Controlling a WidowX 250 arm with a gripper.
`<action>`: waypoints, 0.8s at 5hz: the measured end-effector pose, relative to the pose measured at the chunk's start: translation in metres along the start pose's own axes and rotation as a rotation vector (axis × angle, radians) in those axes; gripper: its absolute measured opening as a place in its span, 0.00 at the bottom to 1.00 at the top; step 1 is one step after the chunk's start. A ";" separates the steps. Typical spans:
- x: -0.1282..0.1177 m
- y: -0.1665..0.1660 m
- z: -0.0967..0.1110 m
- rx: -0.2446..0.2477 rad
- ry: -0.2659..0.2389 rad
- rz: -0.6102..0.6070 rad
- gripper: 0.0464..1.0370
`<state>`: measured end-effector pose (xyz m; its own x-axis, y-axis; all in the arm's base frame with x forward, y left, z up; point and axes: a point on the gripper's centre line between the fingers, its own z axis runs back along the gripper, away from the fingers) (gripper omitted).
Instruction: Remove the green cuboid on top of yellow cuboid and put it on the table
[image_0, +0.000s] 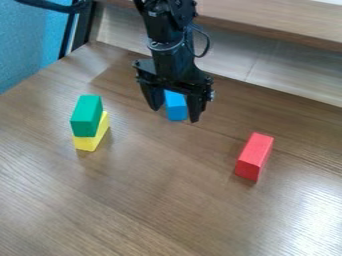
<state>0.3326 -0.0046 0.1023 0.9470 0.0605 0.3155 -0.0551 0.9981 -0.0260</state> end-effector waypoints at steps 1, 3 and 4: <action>-0.004 -0.001 -0.008 -0.004 0.031 0.005 0.96; 0.006 0.005 0.020 -0.031 -0.010 0.033 0.96; 0.007 0.019 0.034 -0.016 -0.026 0.067 0.96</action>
<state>0.3273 0.0147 0.1367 0.9328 0.1278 0.3370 -0.1129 0.9916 -0.0634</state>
